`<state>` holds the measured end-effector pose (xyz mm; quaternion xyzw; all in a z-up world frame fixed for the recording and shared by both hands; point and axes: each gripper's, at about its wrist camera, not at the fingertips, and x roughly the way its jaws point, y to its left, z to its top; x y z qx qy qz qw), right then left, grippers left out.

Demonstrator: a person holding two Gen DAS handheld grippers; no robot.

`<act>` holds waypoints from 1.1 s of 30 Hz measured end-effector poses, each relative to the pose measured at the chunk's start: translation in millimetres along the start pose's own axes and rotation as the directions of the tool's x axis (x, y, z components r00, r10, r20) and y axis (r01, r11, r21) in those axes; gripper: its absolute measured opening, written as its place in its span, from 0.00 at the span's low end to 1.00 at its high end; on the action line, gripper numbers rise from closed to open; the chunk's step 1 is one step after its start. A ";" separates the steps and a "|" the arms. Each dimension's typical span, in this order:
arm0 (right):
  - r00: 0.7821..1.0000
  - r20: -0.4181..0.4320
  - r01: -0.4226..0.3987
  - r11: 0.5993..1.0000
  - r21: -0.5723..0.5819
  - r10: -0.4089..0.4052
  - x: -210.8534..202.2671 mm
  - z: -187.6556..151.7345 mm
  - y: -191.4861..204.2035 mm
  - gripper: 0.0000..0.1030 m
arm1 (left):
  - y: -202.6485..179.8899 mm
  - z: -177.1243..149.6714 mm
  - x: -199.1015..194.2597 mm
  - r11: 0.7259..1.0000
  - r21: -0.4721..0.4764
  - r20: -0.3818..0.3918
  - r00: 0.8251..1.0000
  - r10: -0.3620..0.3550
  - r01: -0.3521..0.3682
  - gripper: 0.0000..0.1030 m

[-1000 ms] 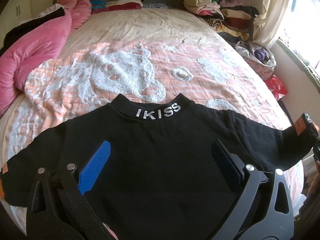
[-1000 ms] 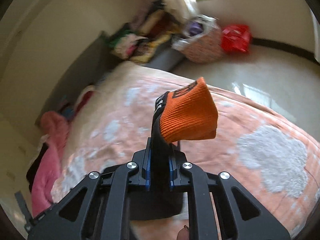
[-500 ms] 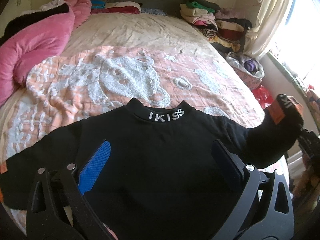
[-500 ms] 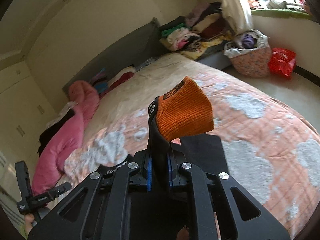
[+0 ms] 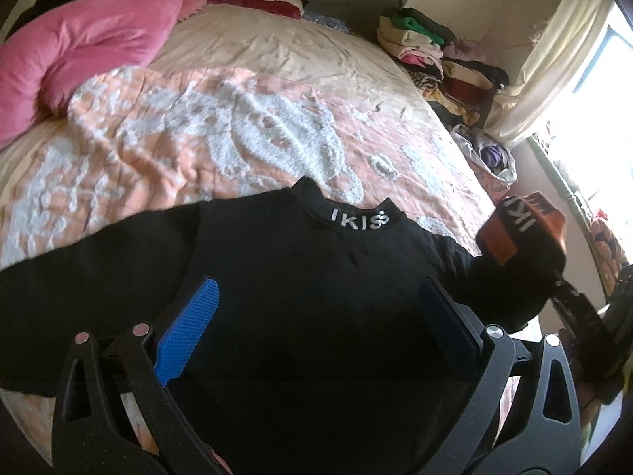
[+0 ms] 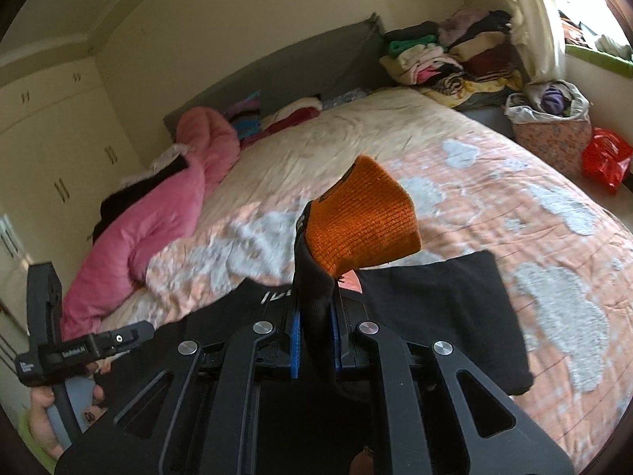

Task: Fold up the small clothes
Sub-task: 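Fold the held sleeve across the shirt body with the right tool, release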

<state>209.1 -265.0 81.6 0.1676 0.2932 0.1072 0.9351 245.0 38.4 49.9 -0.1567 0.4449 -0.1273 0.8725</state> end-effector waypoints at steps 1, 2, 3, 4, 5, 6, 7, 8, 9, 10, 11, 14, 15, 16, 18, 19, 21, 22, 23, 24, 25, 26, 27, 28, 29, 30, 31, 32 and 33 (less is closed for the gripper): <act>1.000 -0.013 -0.002 1.000 -0.013 0.001 5.0 -3.8 6.6 0.10 | 3.6 -1.8 0.8 1.000 -0.010 -0.001 1.000 -0.009 0.009 0.92; 1.000 -0.020 -0.003 1.000 -0.020 0.003 8.6 -6.5 10.9 0.10 | 7.1 -3.8 1.4 1.000 -0.018 -0.003 1.000 -0.017 0.017 0.92; 1.000 -0.030 -0.008 0.999 -0.031 0.007 13.0 -10.3 16.3 0.10 | 9.7 -4.9 2.1 0.999 -0.025 -0.004 1.000 -0.025 0.024 0.92; 0.999 -0.041 -0.012 0.999 -0.040 0.011 17.9 -13.0 20.5 0.10 | 13.2 -5.9 3.7 0.999 -0.035 -0.006 0.999 -0.035 0.035 0.92; 0.999 -0.048 -0.016 0.999 -0.047 0.014 21.0 -15.6 24.1 0.10 | 15.6 -6.2 4.9 0.998 -0.041 -0.007 0.999 -0.046 0.045 0.92; 0.998 -0.056 -0.022 0.998 -0.055 0.019 25.1 -19.2 29.1 0.10 | 18.0 -6.7 6.0 0.997 -0.048 -0.006 0.998 -0.060 0.060 0.92; 0.998 -0.064 -0.027 0.997 -0.067 0.023 29.3 -23.6 34.6 0.10 | 20.7 -6.9 7.4 0.995 -0.057 -0.005 0.997 -0.077 0.077 0.92; 0.997 -0.070 -0.029 0.997 -0.077 0.024 33.1 -26.3 39.3 0.10 | 22.3 -6.9 8.8 0.994 -0.065 -0.006 0.996 -0.085 0.084 0.92; 0.997 -0.077 -0.031 0.995 -0.090 0.024 38.2 -29.2 45.6 0.10 | 24.2 -6.9 9.9 0.994 -0.069 -0.006 0.996 -0.089 0.089 0.92; 0.996 -0.084 -0.035 0.994 -0.102 0.026 41.6 -32.2 50.1 0.10 | 26.4 -6.5 11.3 0.993 -0.073 -0.008 0.995 -0.095 0.094 0.92; 0.995 -0.093 -0.040 0.992 -0.117 0.029 46.8 -36.6 56.2 0.11 | 28.8 -6.4 12.4 0.992 -0.078 -0.009 0.995 -0.099 0.098 0.92; 0.991 -0.127 -0.049 0.987 -0.150 0.030 63.5 -51.3 71.4 0.13 | 38.6 -6.5 16.1 0.988 -0.106 -0.022 0.993 -0.118 0.115 0.92; 0.990 -0.137 -0.051 0.987 -0.155 0.029 67.4 -55.0 74.1 0.13 | 42.2 -6.4 16.9 0.986 -0.117 -0.025 0.992 -0.124 0.120 0.92; 0.988 -0.150 -0.055 0.986 -0.160 0.031 71.7 -59.2 77.2 0.15 | 46.4 -6.1 17.8 0.984 -0.129 -0.028 0.991 -0.128 0.124 0.92; 0.983 -0.177 -0.074 0.983 -0.167 0.044 78.7 -69.6 82.9 0.18 | 51.9 -6.5 19.3 0.983 -0.139 -0.034 0.992 -0.125 0.119 0.92; 0.980 -0.191 -0.086 0.982 -0.168 0.053 80.4 -73.7 84.8 0.29 | 54.7 -7.4 20.6 0.983 -0.145 -0.041 0.992 -0.119 0.112 0.92; 0.975 -0.211 -0.116 0.977 -0.179 0.077 79.8 -81.5 89.7 0.41 | 60.4 -10.1 23.7 0.981 -0.158 -0.054 0.992 -0.118 0.108 0.92; 0.971 -0.223 -0.132 0.972 -0.195 0.087 78.3 -86.3 93.3 0.43 | 64.3 -12.8 25.9 0.978 -0.172 -0.061 0.990 -0.129 0.117 0.92; 0.968 -0.233 -0.145 0.968 -0.206 0.095 76.5 -89.4 96.0 0.46 | 66.8 -14.9 27.4 0.975 -0.183 -0.066 0.988 -0.137 0.123 0.92; 0.963 -0.248 -0.161 0.963 -0.217 0.105 73.8 -93.7 98.2 0.47 | 70.3 -18.3 29.5 0.972 -0.195 -0.076 0.986 -0.146 0.129 0.92; 0.959 -0.260 -0.176 0.959 -0.220 0.117 70.4 -97.4 98.9 0.52 | 72.1 -21.1 31.0 0.971 -0.199 -0.085 0.985 -0.152 0.132 0.91; 0.956 -0.264 -0.185 0.958 -0.219 0.124 67.0 -99.9 99.0 0.54 | 72.3 -23.0 32.1 0.971 -0.200 -0.093 0.984 -0.153 0.133 0.91; 0.954 -0.268 -0.196 0.957 -0.213 0.136 62.8 -102.5 98.3 0.55 | 73.5 -25.9 32.8 0.970 -0.202 -0.100 0.982 -0.160 0.137 0.90; 0.950 -0.273 -0.209 0.956 -0.206 0.149 59.0 -104.5 97.0 0.55 | 74.6 -27.6 32.7 0.968 -0.206 -0.101 0.980 -0.169 0.146 0.87; 0.948 -0.277 -0.217 0.957 -0.193 0.159 53.9 -106.5 94.0 0.55 | 75.8 -29.4 32.7 0.964 -0.213 -0.101 0.978 -0.182 0.157 0.86; 0.947 -0.278 -0.213 0.960 -0.180 0.158 50.2 -107.8 90.9 0.55 | 76.9 -31.0 32.8 0.962 -0.217 -0.101 0.977 -0.189 0.163 0.83; 0.948 -0.279 -0.209 0.963 -0.172 0.156 47.5 -108.0 89.0 0.56 | 78.1 -32.8 34.1 0.963 -0.217 -0.104 0.977 -0.188 0.162 0.79; 0.949 -0.275 -0.204 0.966 -0.161 0.155 43.0 -107.6 84.5 0.56 | 78.4 -34.8 35.4 0.965 -0.212 -0.107 0.977 -0.182 0.156 0.76; 0.952 -0.268 -0.193 0.969 -0.154 0.146 39.2 -106.8 80.9 0.56 | 78.5 -37.1 37.8 0.968 -0.207 -0.113 0.979 -0.171 0.145 0.66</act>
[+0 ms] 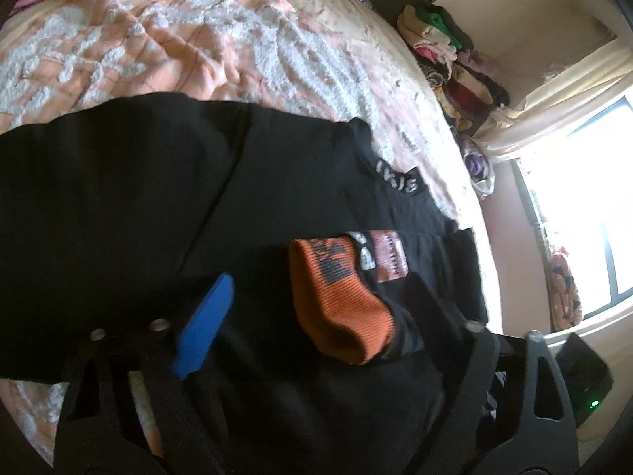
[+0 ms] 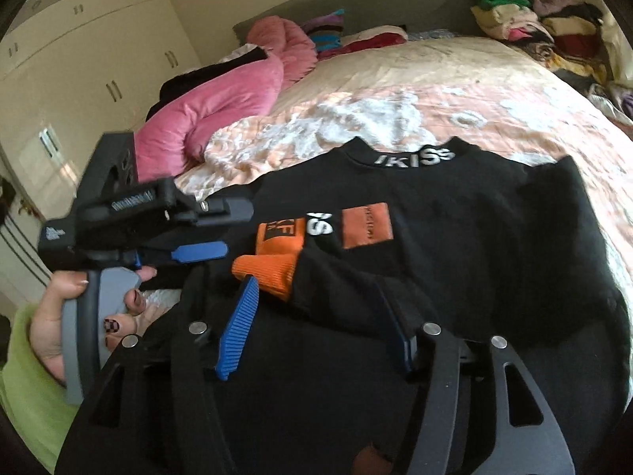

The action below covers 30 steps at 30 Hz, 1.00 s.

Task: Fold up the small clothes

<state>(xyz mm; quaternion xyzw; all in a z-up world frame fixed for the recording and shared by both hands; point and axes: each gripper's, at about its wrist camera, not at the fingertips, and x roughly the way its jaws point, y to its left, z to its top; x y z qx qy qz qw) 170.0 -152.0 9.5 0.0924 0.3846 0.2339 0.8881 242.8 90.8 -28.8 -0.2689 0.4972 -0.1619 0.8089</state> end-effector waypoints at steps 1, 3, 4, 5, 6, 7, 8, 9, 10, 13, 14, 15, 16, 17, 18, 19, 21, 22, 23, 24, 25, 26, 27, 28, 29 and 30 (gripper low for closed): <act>1.000 0.005 0.010 1.000 0.005 -0.010 -3.4 0.0 -2.4 0.56 | -0.8 0.1 2.3 1.000 0.005 -0.003 1.000 -0.001 0.001 0.58; 0.999 0.021 0.034 0.999 0.023 -0.034 -12.2 -0.2 -9.6 0.56 | -3.1 -1.6 6.5 1.000 0.017 -0.016 1.000 -0.011 0.012 0.49; 0.999 0.031 0.044 0.998 0.039 -0.045 -17.0 -0.7 -14.3 0.56 | -6.9 -2.7 9.5 0.999 0.026 -0.028 0.999 -0.024 0.025 0.47; 0.998 0.039 0.048 0.998 0.048 -0.050 -19.7 -0.7 -17.7 0.56 | -11.9 -4.1 12.4 0.999 0.042 -0.034 0.999 -0.030 0.031 0.47; 0.997 0.049 0.052 0.997 0.063 -0.055 -23.7 -1.0 -22.5 0.56 | -14.5 -4.1 14.3 0.998 0.052 -0.036 0.999 -0.028 0.029 0.47; 0.997 0.055 0.058 0.996 0.075 -0.062 -26.8 -1.4 -27.4 0.56 | -18.6 -4.9 17.9 0.998 0.066 -0.039 0.999 -0.014 0.016 0.47; 0.996 0.060 0.065 0.994 0.085 -0.071 -29.5 -1.6 -31.5 0.56 | -20.1 -5.1 21.7 0.998 0.070 -0.040 0.999 -0.001 0.004 0.47; 0.995 0.065 0.070 0.993 0.095 -0.076 -32.3 -2.2 -35.4 0.56 | -20.4 -5.4 25.0 0.998 0.069 -0.041 0.999 0.009 -0.006 0.47; 0.994 0.068 0.073 0.992 0.103 -0.080 -34.3 -2.6 -39.0 0.56 | -20.4 -5.6 27.9 0.998 0.068 -0.041 0.999 0.018 -0.015 0.47; 0.992 0.076 0.092 0.987 0.130 -0.103 -41.2 -3.7 -50.5 0.56 | -29.1 -6.3 30.6 0.993 0.111 -0.032 0.999 0.037 -0.033 0.23; 0.990 0.078 0.102 0.984 0.144 -0.114 -43.8 -4.4 -55.8 0.56 | -31.8 -6.3 31.2 0.991 0.126 -0.029 0.999 0.046 -0.042 0.14; 0.989 0.080 0.113 0.981 0.158 -0.126 -46.1 -4.9 -61.0 0.56 | -35.0 -5.9 32.0 0.988 0.143 -0.023 0.998 0.057 -0.053 0.09; 0.987 0.081 0.127 0.977 0.172 -0.142 -48.6 -5.3 -66.0 0.56 | -39.2 -5.0 30.5 0.985 0.164 -0.014 0.998 0.061 -0.058 0.07; 0.984 0.081 0.141 0.973 0.184 -0.158 -50.1 -5.2 -69.6 0.56 | -43.2 -4.3 27.5 0.983 0.177 0.000 0.999 0.049 -0.049 0.07; 0.981 0.083 0.156 0.968 0.194 -0.175 -52.9 -5.5 -74.3 0.56 | -48.2 -2.6 22.3 0.981 0.191 0.015 0.999 0.034 -0.037 0.07; 0.978 0.085 0.170 0.964 0.207 -0.191 -56.1 -5.8 -79.0 0.56 | -55.7 -1.4 12.6 0.975 0.220 0.040 0.999 0.014 -0.022 0.06; 0.971 0.090 0.197 0.954 0.226 -0.221 -61.3 -6.7 -86.9 0.56 | -67.3 -0.9 -3.0 0.966 0.257 0.076 0.997 -0.013 -0.007 0.06; 0.967 0.094 0.210 0.950 0.231 -0.237 -64.1 -6.7 -90.1 0.56 | -73.1 -1.9 -13.8 0.961 0.277 0.105 0.994 -0.021 -0.009 0.06; 0.964 0.095 0.221 0.946 0.238 -0.249 -66.1 -6.7 -93.2 0.56 | -76.6 -2.8 -19.4 0.957 0.289 0.123 0.992 -0.020 -0.016 0.06; 0.960 0.095 0.233 0.941 0.245 -0.262 -68.0 -6.6 -96.1 0.56 | -77.6 -3.6 -24.9 0.955 0.297 0.135 0.991 -0.019 -0.022 0.06; 0.958 0.094 0.242 0.937 0.251 -0.272 -69.4 -6.9 -98.6 0.56 | -76.8 -3.9 -28.3 0.954 0.299 0.139 0.990 -0.015 -0.027 0.06; 0.955 0.094 0.248 0.934 0.257 -0.280 -70.5 -7.0 -101.1 0.56 | -74.1 -3.7 -28.8 0.956 0.293 0.134 0.991 -0.010 -0.031 0.06; 0.952 0.091 0.261 0.930 0.260 -0.292 -70.8 -7.3 -102.9 0.56 | -69.2 -2.6 -27.1 0.960 0.279 0.127 0.992 0.002 -0.037 0.06; 0.950 0.086 0.270 0.927 0.261 -0.301 -70.4 -7.5 -103.9 0.56 | -64.0 -1.7 -25.5 0.963 0.266 0.123 0.992 0.014 -0.047 0.06; 0.949 0.080 0.276 0.924 0.263 -0.306 -69.6 -8.3 -105.6 0.56 | -60.1 -1.1 -23.1 0.964 0.258 0.120 0.992 0.029 -0.060 0.06; 0.948 0.074 0.280 0.923 0.265 -0.309 -68.4 -8.3 -106.6 0.56 | -58.3 -0.3 -20.6 0.965 0.254 0.114 0.993 0.041 -0.069 0.06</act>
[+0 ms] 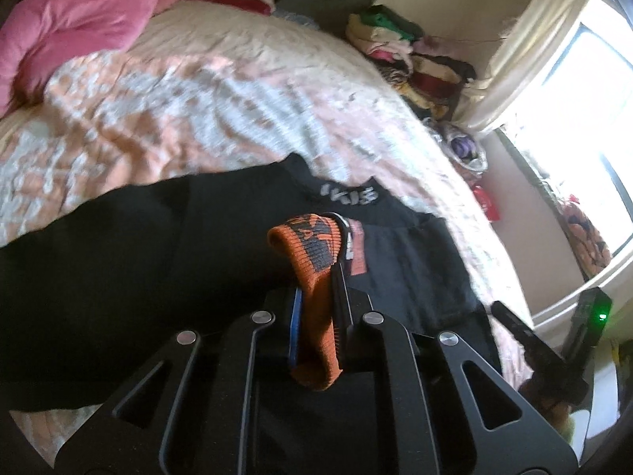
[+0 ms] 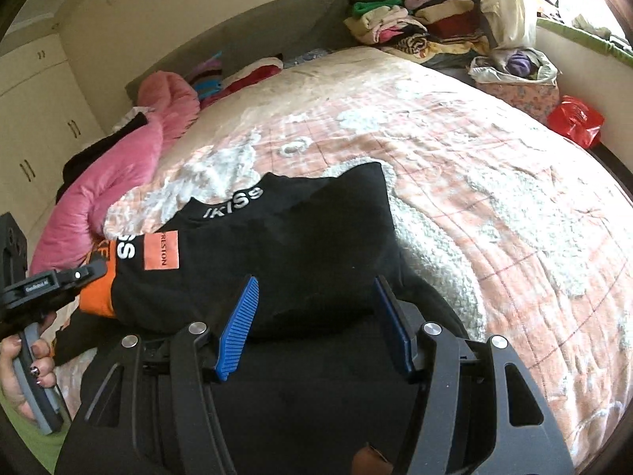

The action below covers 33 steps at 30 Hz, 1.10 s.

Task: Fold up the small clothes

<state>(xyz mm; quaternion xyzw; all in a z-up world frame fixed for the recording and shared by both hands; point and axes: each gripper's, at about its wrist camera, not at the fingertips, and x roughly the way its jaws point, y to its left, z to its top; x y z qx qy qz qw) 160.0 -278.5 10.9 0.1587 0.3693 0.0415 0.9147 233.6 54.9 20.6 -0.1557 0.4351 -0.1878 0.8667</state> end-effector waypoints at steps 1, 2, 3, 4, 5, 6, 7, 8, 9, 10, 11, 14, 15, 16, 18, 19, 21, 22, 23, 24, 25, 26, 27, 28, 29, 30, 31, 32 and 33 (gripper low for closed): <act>1.000 -0.006 0.004 1.000 0.001 -0.004 1.8 -0.4 -0.5 0.56 | 4.2 -2.1 3.8 1.000 -0.006 -0.021 1.000 0.012 -0.012 0.06; 1.000 -0.009 0.006 1.000 0.001 -0.006 3.4 -0.3 -0.6 0.56 | 7.6 -3.2 6.7 1.000 -0.013 -0.035 0.999 0.017 -0.017 0.06; 1.000 -0.012 0.010 1.000 -0.001 -0.010 4.5 -0.5 -0.5 0.56 | 10.9 -4.8 7.7 1.000 -0.020 -0.042 0.999 0.020 -0.021 0.06; 1.000 -0.013 0.014 1.000 -0.007 -0.014 5.6 -0.5 0.2 0.56 | 11.9 -5.6 8.0 1.000 -0.022 -0.045 0.999 0.021 -0.022 0.06; 1.000 -0.014 0.015 1.000 -0.011 -0.015 7.4 -0.5 2.2 0.56 | 14.0 -7.4 7.2 1.000 -0.021 -0.047 0.999 0.022 -0.023 0.06; 1.000 -0.015 0.018 1.000 -0.015 -0.019 8.3 -0.8 3.2 0.56 | 14.9 -8.5 6.3 0.999 -0.020 -0.047 0.999 0.025 -0.026 0.06; 1.000 -0.017 0.021 1.000 -0.018 -0.021 9.7 -0.1 4.4 0.56 | 15.6 -9.0 4.8 0.999 -0.018 -0.046 0.999 0.028 -0.028 0.06; 1.000 -0.020 0.019 1.000 -0.023 -0.020 11.6 0.5 6.1 0.56 | 16.2 -9.2 4.4 0.999 -0.016 -0.047 0.998 0.031 -0.031 0.06; 0.999 -0.024 0.021 0.999 -0.025 -0.022 13.7 1.4 7.6 0.56 | 17.4 -9.5 3.4 0.999 -0.015 -0.048 0.998 0.037 -0.038 0.07; 0.999 -0.026 0.024 0.999 -0.027 -0.025 14.8 2.0 8.9 0.58 | 17.9 -9.7 3.2 0.999 -0.014 -0.047 0.998 0.047 -0.048 0.07; 0.999 -0.033 0.022 0.999 -0.039 -0.023 16.9 3.0 11.3 0.61 | 18.9 -9.8 2.7 0.998 -0.011 -0.046 0.997 0.063 -0.063 0.07; 0.998 -0.051 0.018 0.998 -0.063 -0.022 24.3 6.8 17.2 0.65 | 24.2 -8.5 -2.3 0.993 -0.009 -0.027 0.993 0.117 -0.118 0.07; 0.998 -0.057 0.018 0.998 -0.065 -0.022 27.1 7.7 18.0 0.65 | 25.7 -8.0 -5.1 0.992 -0.011 -0.016 0.992 0.127 -0.127 0.07; 0.998 -0.061 0.020 0.998 -0.066 -0.024 28.9 8.2 18.5 0.66 | 26.3 -7.4 -9.5 0.991 -0.009 0.002 0.991 0.136 -0.136 0.07; 0.997 -0.070 0.014 0.997 -0.076 -0.020 33.2 8.2 20.7 0.66 | 23.8 -6.8 -14.4 0.991 0.003 0.020 0.990 0.136 -0.136 0.07; 0.997 -0.075 0.009 0.997 -0.083 -0.016 36.2 8.6 22.7 0.66 | 20.8 -7.6 -15.4 0.991 0.015 0.021 0.991 0.129 -0.130 0.07; 0.996 -0.088 0.004 0.996 -0.090 -0.012 41.5 9.3 25.1 0.66 | 13.7 -11.9 -12.2 0.992 0.043 0.009 0.993 0.121 -0.121 0.08; 0.996 -0.092 0.004 0.996 -0.093 -0.013 43.0 9.5 26.0 0.66 | 11.8 -13.8 -9.4 0.991 0.054 -0.002 0.992 0.123 -0.123 0.10; 0.995 -0.098 0.003 0.995 -0.099 -0.012 46.0 10.3 27.4 0.69 | 9.4 -16.2 -5.3 0.989 0.068 -0.019 0.991 0.130 -0.129 0.12; 0.994 -0.105 0.005 0.995 -0.103 -0.016 48.2 10.4 28.2 0.70 | 8.0 -19.8 1.4 0.986 0.085 -0.046 0.988 0.147 -0.143 0.14; 0.992 -0.120 0.023 0.994 -0.108 -0.036 52.4 10.2 28.2 0.72 | 8.9 -23.1 8.1 0.985 0.090 -0.073 0.985 0.157 -0.150 0.16; 0.990 -0.131 0.036 0.993 -0.110 -0.051 54.9 9.3 26.7 0.73 | 11.6 -26.4 14.6 0.985 0.084 -0.100 0.982 0.158 -0.149 0.17; 0.987 -0.145 0.052 0.993 -0.108 -0.068 58.8 7.6 24.4 0.73 | 15.4 -29.5 21.3 0.985 0.076 -0.131 0.978 0.161 -0.152 0.20; 0.983 -0.163 0.067 0.993 -0.100 -0.083 62.7 5.8 20.5 0.73 | 21.5 -33.2 28.7 0.984 0.067 -0.159 0.972 0.173 -0.164 0.24; 0.981 -0.183 0.058 0.995 -0.077 -0.071 66.9 3.1 14.7 0.73 | 25.3 -35.2 32.0 0.983 0.062 -0.166 0.970 0.179 -0.171 0.25; 0.981 -0.185 0.051 0.997 -0.065 -0.062 68.5 1.2 12.3 0.73 | 28.0 -36.5 33.9 0.985 0.055 -0.169 0.970 0.173 -0.166 0.25; 0.982 -0.181 0.047 0.997 -0.063 -0.057 68.3 -0.1 11.4 0.73 | 29.6 -36.7 34.1 0.986 0.050 -0.169 0.971 0.167 -0.161 0.25; 0.983 -0.176 0.048 0.996 -0.069 -0.059 67.0 -0.7 12.5 0.73 | 29.0 -36.2 32.6 0.986 0.051 -0.165 0.972 0.166 -0.160 0.25; 0.983 -0.171 0.048 0.996 -0.072 -0.060 65.3 -1.0 13.9 0.73 | 28.1 -36.1 31.2 0.986 0.053 -0.161 0.973 0.167 -0.160 0.25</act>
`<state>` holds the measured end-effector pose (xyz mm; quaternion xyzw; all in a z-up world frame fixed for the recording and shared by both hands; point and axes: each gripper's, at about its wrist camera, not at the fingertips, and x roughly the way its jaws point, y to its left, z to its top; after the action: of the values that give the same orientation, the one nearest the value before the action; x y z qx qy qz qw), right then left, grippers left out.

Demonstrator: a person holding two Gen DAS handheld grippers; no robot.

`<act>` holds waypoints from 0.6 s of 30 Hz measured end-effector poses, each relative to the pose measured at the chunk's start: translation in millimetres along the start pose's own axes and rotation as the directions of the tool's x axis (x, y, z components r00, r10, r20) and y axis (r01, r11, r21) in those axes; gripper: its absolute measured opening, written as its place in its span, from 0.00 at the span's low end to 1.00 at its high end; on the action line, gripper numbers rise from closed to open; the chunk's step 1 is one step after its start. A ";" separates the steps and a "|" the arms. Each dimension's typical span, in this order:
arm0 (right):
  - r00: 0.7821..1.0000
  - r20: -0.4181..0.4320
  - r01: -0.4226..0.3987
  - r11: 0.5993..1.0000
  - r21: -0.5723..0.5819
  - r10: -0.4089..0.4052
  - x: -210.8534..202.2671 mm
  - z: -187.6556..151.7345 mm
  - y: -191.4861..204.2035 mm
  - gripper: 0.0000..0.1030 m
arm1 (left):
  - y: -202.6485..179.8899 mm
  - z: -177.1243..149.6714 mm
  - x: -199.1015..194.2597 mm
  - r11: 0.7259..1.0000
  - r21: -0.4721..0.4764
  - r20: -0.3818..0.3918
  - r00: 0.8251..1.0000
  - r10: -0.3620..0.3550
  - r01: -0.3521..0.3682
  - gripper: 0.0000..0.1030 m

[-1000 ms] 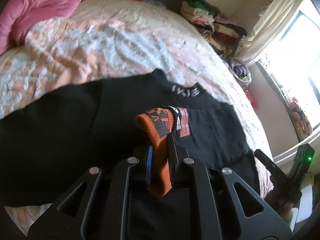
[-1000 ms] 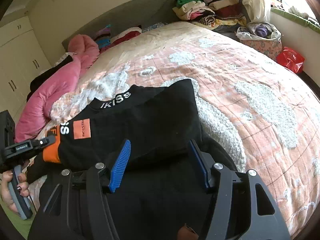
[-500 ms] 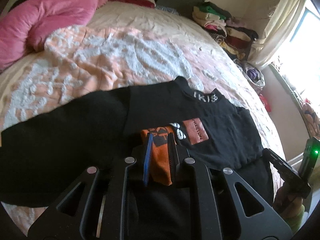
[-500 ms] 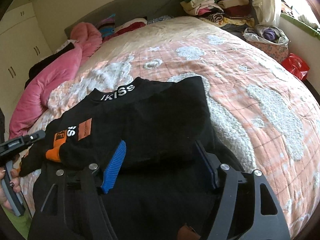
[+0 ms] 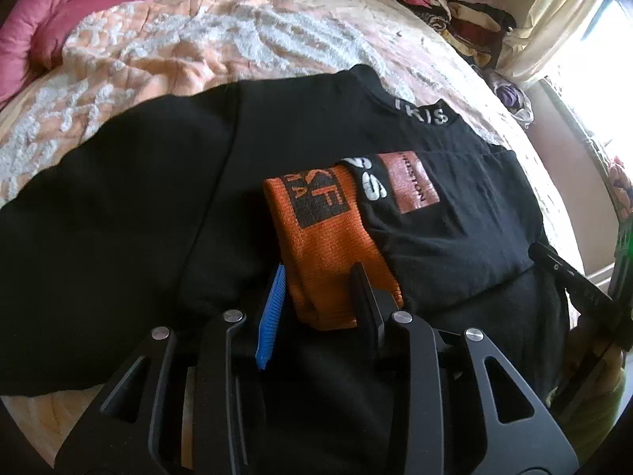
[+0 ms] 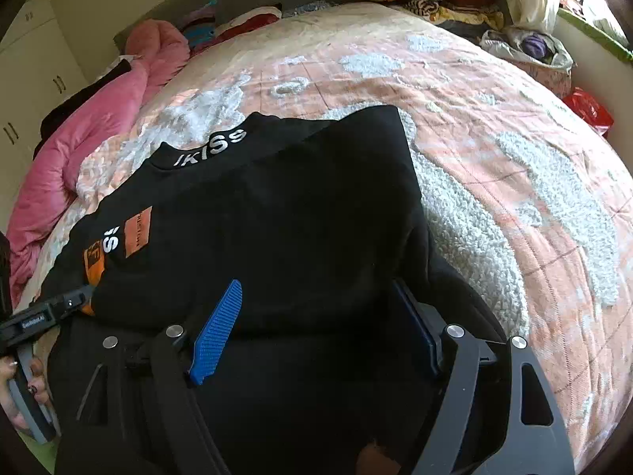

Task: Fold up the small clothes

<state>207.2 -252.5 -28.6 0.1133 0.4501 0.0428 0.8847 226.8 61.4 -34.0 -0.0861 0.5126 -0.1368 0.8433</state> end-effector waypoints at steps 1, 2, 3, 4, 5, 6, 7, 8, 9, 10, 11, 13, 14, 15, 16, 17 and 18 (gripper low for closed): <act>1.000 0.003 -0.006 1.000 0.004 0.006 -2.3 -0.7 0.6 0.76 | -0.6 -0.3 -2.3 1.000 0.000 0.008 1.000 -0.001 0.001 0.26; 1.000 0.007 -0.017 1.000 0.009 0.017 -5.0 -1.4 0.2 0.78 | -1.0 -0.7 -4.4 1.000 -0.001 0.014 1.000 -0.004 0.004 0.26; 0.999 0.017 -0.032 0.999 0.014 0.031 -8.7 -2.7 0.4 0.79 | -1.8 -1.0 -6.5 1.000 -0.001 0.018 1.000 -0.007 0.007 0.27; 0.999 0.023 -0.037 0.999 0.013 0.036 -11.0 -3.8 0.9 0.79 | -2.9 -1.8 -9.4 1.000 0.004 0.023 1.000 -0.010 0.010 0.29; 0.999 0.030 -0.039 0.999 0.009 0.039 -14.1 -5.1 1.8 0.81 | -3.2 -2.1 -11.5 1.000 0.007 0.029 1.000 -0.009 0.008 0.31; 0.999 0.035 -0.041 0.999 0.007 0.040 -16.6 -5.7 2.6 0.83 | -3.9 -2.7 -13.9 1.000 0.009 0.033 0.999 -0.005 0.005 0.37; 0.998 0.041 -0.042 0.999 0.007 0.042 -19.2 -6.4 3.4 0.87 | -3.5 -3.3 -17.2 1.000 0.010 0.041 0.999 0.004 -0.004 0.47; 0.998 0.050 -0.044 0.999 0.008 0.043 -22.8 -7.1 4.5 0.89 | -3.5 -4.2 -20.0 1.000 0.009 0.045 0.999 0.009 -0.010 0.50; 0.998 0.056 -0.044 0.999 0.010 0.043 -24.9 -7.6 5.1 0.90 | -3.1 -4.6 -22.5 1.000 0.007 0.050 0.999 0.009 -0.009 0.52; 0.997 0.061 -0.042 0.999 0.013 0.041 -27.3 -8.0 5.4 0.92 | -2.2 -4.7 -25.7 1.000 0.004 0.058 0.998 0.001 -0.001 0.56; 0.997 0.066 -0.038 0.999 0.016 0.036 -29.7 -8.0 6.1 0.93 | -1.8 -4.9 -27.8 1.000 0.003 0.064 0.998 0.001 -0.002 0.60; 0.996 0.080 -0.039 0.999 0.016 0.038 -34.6 -8.6 7.4 0.93 | -1.7 -5.1 -32.4 1.000 0.005 0.077 0.997 0.012 -0.012 0.72; 0.995 0.090 -0.036 0.999 0.015 0.034 -37.6 -8.5 8.3 0.94 | -1.0 -5.5 -35.3 1.000 0.003 0.084 0.996 0.015 -0.015 0.75; 0.994 0.101 -0.031 0.999 0.014 0.030 -41.2 -9.2 9.5 0.95 | -0.3 -5.9 -37.3 1.000 0.001 0.089 0.996 0.015 -0.016 0.80; 0.994 0.106 -0.032 0.999 0.014 0.030 -43.0 -9.2 10.3 0.95 | 1.1 -6.1 -40.0 1.000 -0.005 0.095 0.995 0.018 -0.017 0.89; 0.993 0.114 -0.035 0.999 0.014 0.034 -45.7 -9.5 11.5 0.95 | 2.4 -6.5 -42.4 1.000 -0.010 0.102 0.995 0.021 -0.020 0.91; 0.992 0.121 -0.038 0.999 0.010 0.037 -48.3 -10.2 13.8 0.95 | 3.9 -6.6 -44.6 1.000 -0.015 0.107 0.994 0.023 -0.021 0.91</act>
<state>170.8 -246.1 6.9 0.1297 0.3938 0.0497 0.9086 201.9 79.3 -0.7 -0.0935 0.4683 -0.1190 0.8705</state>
